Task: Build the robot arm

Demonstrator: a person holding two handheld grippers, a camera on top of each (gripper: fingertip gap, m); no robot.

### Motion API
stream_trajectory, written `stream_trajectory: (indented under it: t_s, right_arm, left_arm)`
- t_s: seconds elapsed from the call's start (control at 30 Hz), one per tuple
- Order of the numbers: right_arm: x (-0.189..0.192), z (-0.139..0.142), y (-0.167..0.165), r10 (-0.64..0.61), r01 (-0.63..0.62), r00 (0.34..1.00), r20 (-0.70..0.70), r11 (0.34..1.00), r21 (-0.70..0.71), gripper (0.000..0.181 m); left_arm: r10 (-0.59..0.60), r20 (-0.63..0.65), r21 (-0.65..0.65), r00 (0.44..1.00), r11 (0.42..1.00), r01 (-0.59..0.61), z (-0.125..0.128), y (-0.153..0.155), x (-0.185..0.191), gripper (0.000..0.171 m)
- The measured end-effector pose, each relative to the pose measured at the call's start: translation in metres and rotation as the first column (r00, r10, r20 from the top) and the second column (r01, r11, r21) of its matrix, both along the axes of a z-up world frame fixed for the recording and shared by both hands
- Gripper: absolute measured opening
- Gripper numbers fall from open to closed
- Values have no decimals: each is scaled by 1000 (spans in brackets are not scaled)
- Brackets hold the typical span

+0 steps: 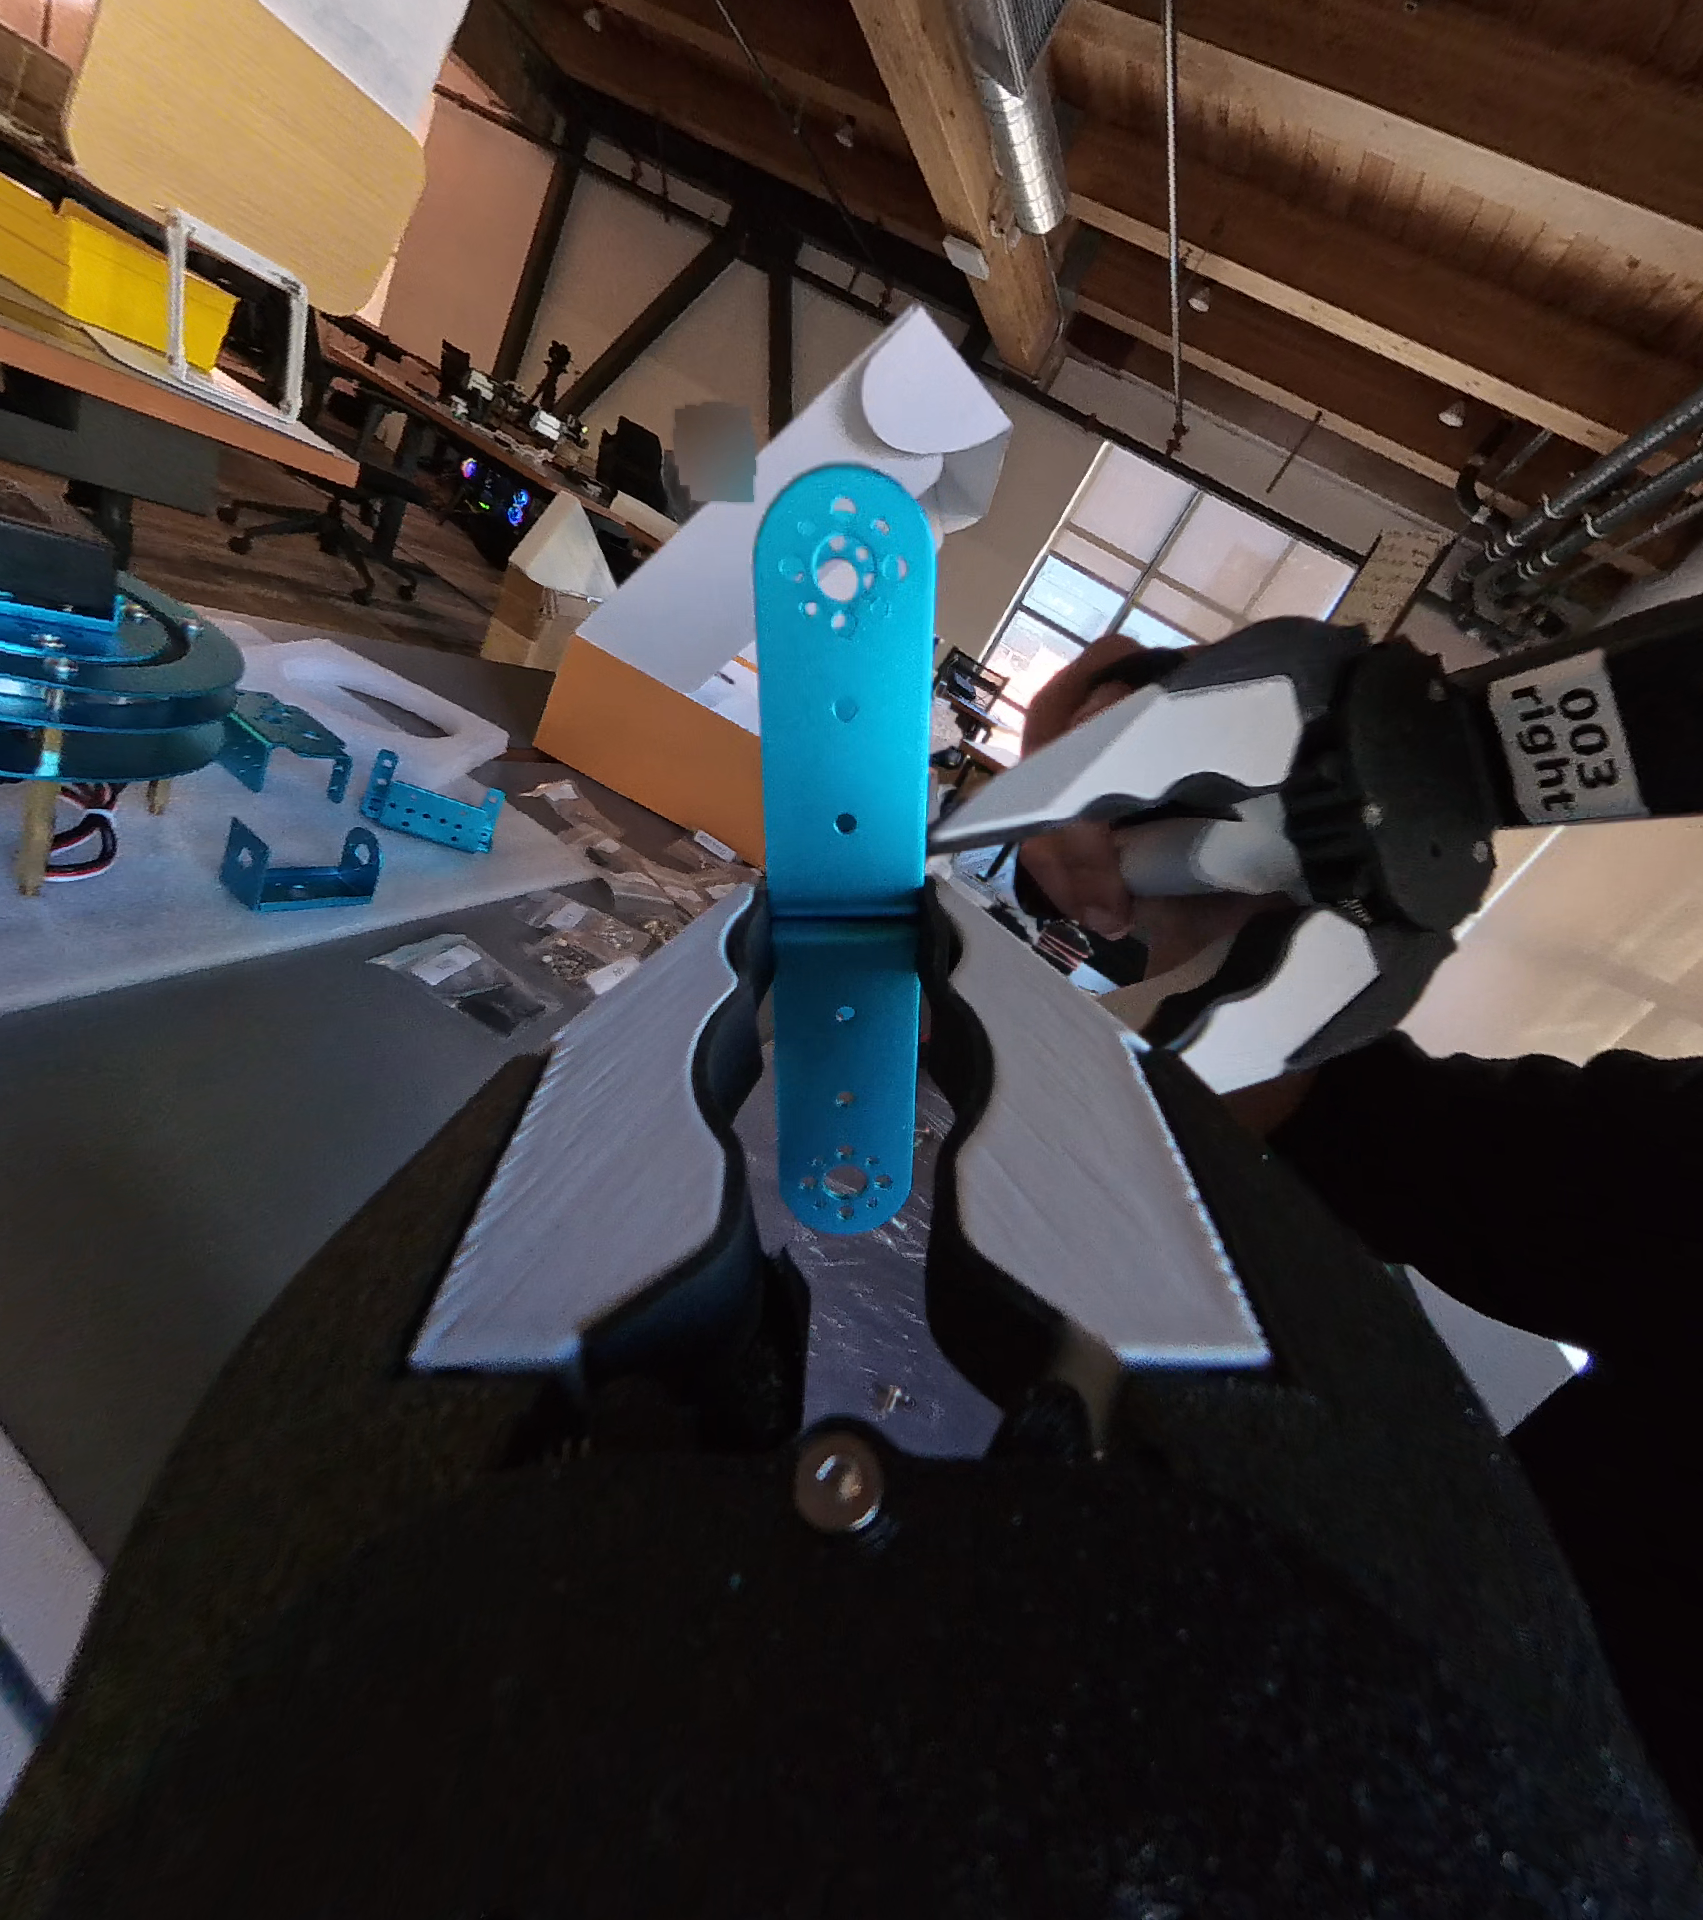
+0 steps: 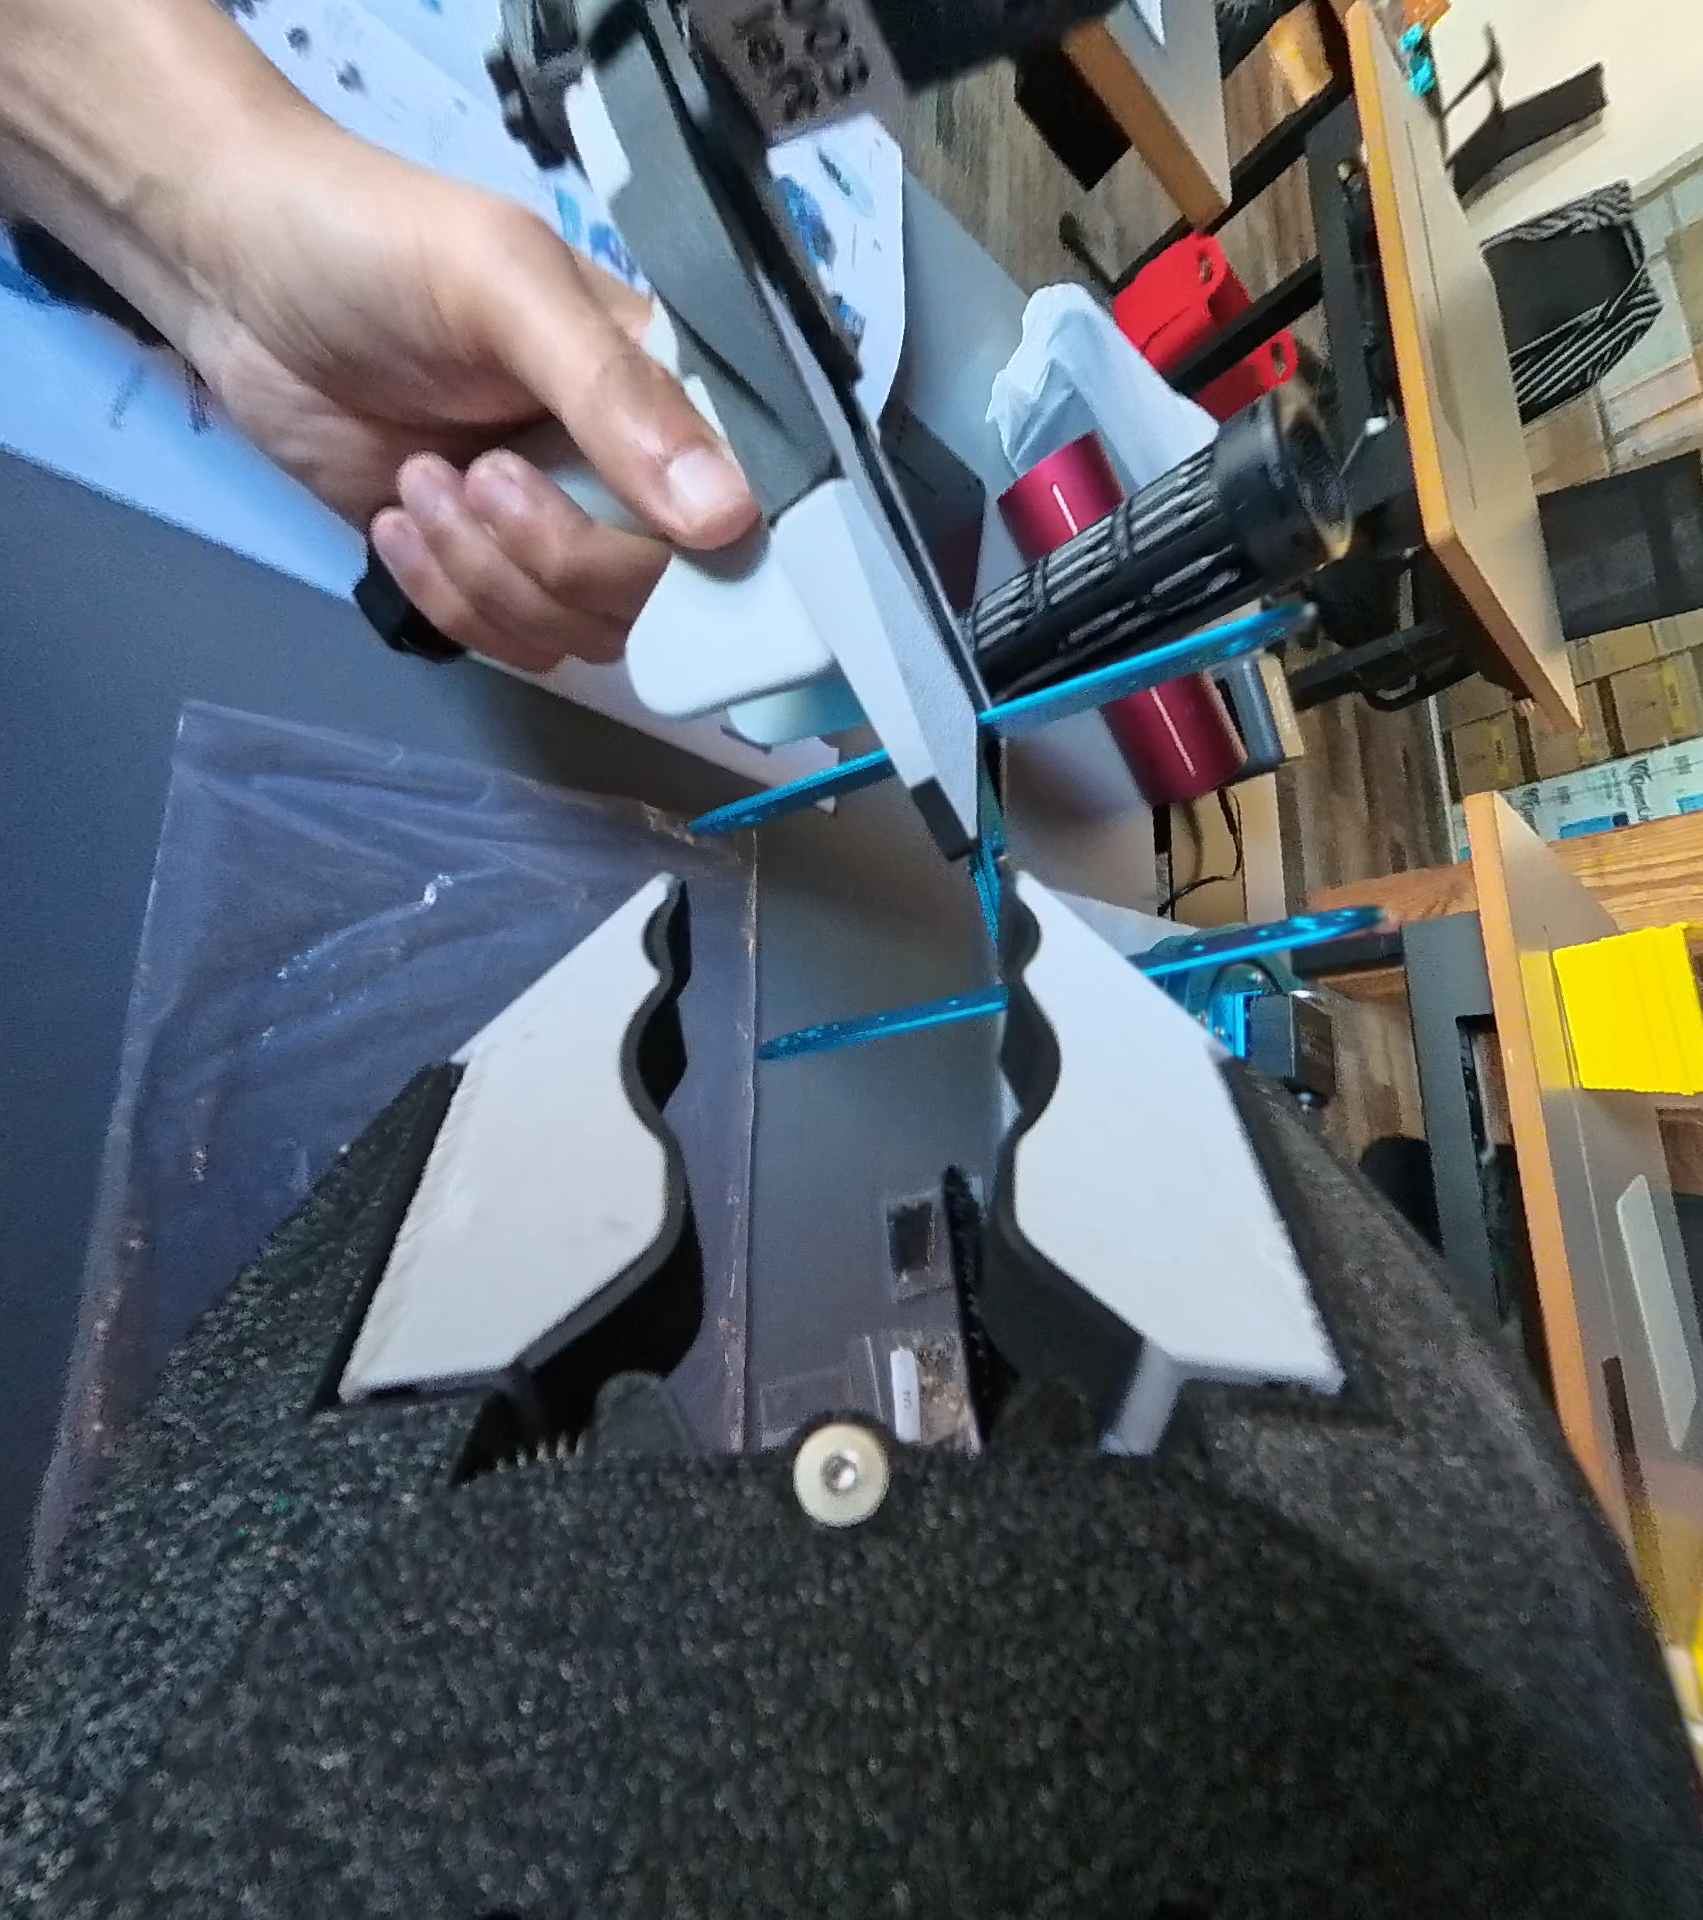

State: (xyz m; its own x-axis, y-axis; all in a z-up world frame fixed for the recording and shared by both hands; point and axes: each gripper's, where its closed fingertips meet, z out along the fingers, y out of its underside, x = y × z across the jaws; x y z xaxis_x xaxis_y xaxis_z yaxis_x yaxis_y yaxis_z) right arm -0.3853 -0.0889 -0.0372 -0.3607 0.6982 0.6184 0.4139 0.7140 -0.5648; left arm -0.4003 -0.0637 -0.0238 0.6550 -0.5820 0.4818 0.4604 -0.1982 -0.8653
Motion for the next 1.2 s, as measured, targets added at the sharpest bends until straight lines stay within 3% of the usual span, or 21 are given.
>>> stream_trajectory:
  t_s: [0.1, 0.33, 0.53, 0.77, 0.93, 1.2]
  right_arm:
    - [1, 9, -1, -3, 2, 1000, -24, 1000, -17, 59]
    - [-3, -8, 5, -18, 18, 1000, 14, 999, 27, 62]
    - [0, 10, 0, -10, 11, 999, -35, 1000, 11, 59]
    - [-3, -4, 1, -12, 12, 1000, 0, 999, 33, 64]
    - [1, 12, -6, 7, -8, 999, -36, 1000, -4, 60]
    - [-2, -3, 0, -10, 10, 1000, 1, 999, 32, 64]
  left_arm:
    - [3, 13, -3, 1000, 1000, -3, 0, 0, -3, 26]
    - [-8, -38, 22, 999, 1000, 8, 1, -3, 7, 26]
    - [10, -20, 23, 1000, 1000, -9, 3, -2, 1, 26]
    - [18, -58, 43, 998, 999, -16, 4, -3, 4, 26]
    - [24, -42, 40, 999, 999, -23, 4, -3, 0, 26]
    - [14, -85, 61, 996, 998, -9, 5, -5, 8, 26]
